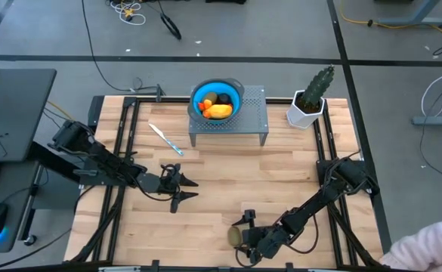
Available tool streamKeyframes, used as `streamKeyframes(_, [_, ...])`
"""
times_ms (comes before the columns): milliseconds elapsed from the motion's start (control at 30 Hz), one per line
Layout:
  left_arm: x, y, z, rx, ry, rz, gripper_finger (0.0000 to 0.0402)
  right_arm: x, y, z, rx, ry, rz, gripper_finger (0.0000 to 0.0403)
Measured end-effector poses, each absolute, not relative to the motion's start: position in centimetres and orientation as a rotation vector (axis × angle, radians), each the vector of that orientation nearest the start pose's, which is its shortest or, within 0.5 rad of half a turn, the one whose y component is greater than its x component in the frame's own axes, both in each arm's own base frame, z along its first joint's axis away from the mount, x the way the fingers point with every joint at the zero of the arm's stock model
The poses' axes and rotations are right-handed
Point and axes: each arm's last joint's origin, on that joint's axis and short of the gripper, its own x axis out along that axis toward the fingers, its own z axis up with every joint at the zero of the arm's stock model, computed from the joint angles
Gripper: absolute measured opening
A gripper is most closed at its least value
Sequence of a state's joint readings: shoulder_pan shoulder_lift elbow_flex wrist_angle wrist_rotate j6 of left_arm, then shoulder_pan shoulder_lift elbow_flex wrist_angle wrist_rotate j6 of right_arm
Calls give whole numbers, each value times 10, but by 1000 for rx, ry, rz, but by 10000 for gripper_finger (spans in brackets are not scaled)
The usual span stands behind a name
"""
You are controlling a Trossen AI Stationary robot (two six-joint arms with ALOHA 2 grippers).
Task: Pick & Place Fruit
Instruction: Put the green kiwi into the blue strainer bowl
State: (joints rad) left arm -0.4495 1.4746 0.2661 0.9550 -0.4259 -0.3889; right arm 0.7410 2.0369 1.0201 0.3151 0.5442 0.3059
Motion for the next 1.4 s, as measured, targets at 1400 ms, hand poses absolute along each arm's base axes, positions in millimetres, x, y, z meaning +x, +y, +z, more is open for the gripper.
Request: streamKeyframes(1400, [211,-89,135,-248,237,-6,178,375,153,182,-295,206,-336,336])
